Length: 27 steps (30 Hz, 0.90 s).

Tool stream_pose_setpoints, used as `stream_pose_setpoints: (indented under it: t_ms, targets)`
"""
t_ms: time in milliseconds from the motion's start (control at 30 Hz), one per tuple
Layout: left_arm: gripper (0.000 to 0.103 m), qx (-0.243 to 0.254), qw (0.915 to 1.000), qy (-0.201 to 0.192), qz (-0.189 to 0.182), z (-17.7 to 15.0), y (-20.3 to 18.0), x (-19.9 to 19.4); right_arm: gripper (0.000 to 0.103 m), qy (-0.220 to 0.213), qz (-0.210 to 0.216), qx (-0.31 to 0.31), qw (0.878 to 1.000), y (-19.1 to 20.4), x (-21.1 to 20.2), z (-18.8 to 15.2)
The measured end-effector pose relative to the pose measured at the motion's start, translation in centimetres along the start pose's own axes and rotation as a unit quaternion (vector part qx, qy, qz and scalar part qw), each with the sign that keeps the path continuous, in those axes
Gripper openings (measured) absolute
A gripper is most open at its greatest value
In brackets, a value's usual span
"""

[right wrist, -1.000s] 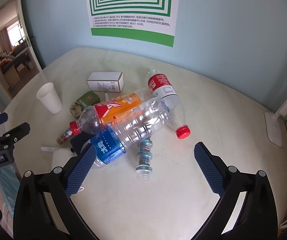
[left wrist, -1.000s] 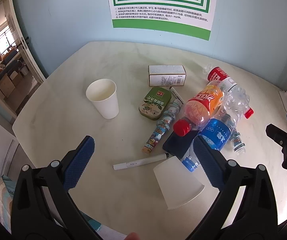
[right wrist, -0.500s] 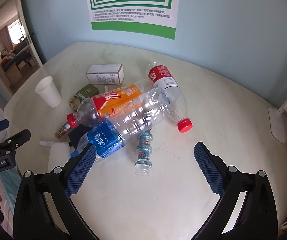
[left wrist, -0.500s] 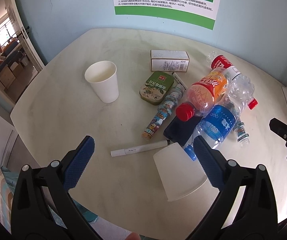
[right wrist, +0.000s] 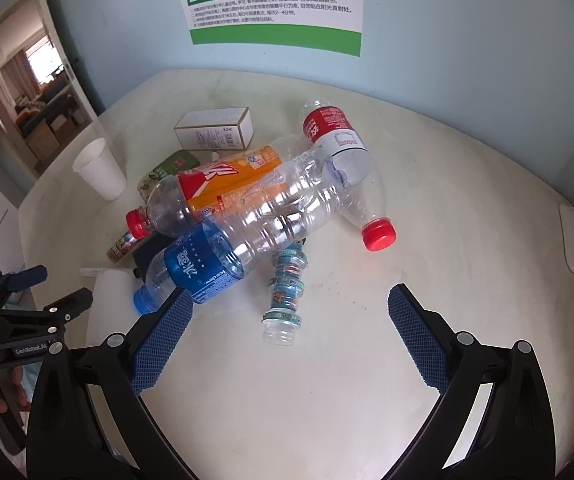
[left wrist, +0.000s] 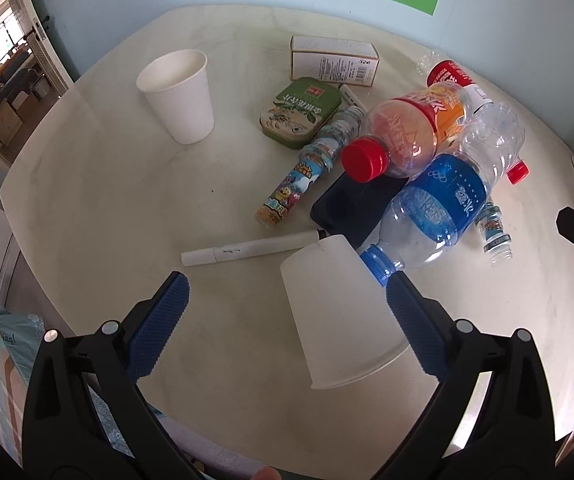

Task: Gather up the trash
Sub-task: 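Move both tools toward the pile of bottles and cups on the table, then grasp the white paper cup with the left tool while the right tool grasps the blue-label bottle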

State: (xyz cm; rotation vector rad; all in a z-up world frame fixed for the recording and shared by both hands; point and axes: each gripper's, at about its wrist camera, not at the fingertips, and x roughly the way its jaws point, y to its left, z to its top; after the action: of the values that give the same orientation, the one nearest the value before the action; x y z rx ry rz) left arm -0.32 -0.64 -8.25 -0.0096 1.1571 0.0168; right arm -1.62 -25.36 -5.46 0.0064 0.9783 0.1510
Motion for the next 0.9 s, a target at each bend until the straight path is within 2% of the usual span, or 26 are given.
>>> stream_pose_setpoints:
  t_ms: [400, 500, 633, 700, 833, 900]
  targets:
    - [0.096, -0.011, 0.9987, 0.049, -0.01, 0.3, -1.5, 2.9, 0.097, 0.026, 0.05, 0.008, 0.998, -0.6, 2.9, 1.4]
    - [0.096, 0.0, 0.9987, 0.049, -0.013, 0.3, -2.0, 3.5, 0.097, 0.036, 0.064, 0.016, 0.997, -0.5, 4.0, 1.9]
    - [0.096, 0.006, 0.9976, 0.068, -0.014, 0.1, -2.4, 4.9, 0.097, 0.053, 0.077, 0.031, 0.995, -0.5, 5.7, 2.6]
    - [0.093, 0.002, 0.9968, 0.078, -0.019, 0.1, -2.2, 5.5, 0.097, 0.061, 0.08, 0.036, 0.994, -0.5, 6.4, 2.9]
    - [0.077, -0.008, 0.9936, 0.103, -0.044, 0.5, -1.8, 6.8, 0.097, 0.072, 0.092, 0.056, 0.992, -0.8, 7.8, 3.6]
    - [0.074, -0.009, 0.9928, 0.108, -0.051, 0.6, -1.6, 7.2, 0.097, 0.08, 0.097, 0.072, 0.989, -1.0, 8.5, 4.0]
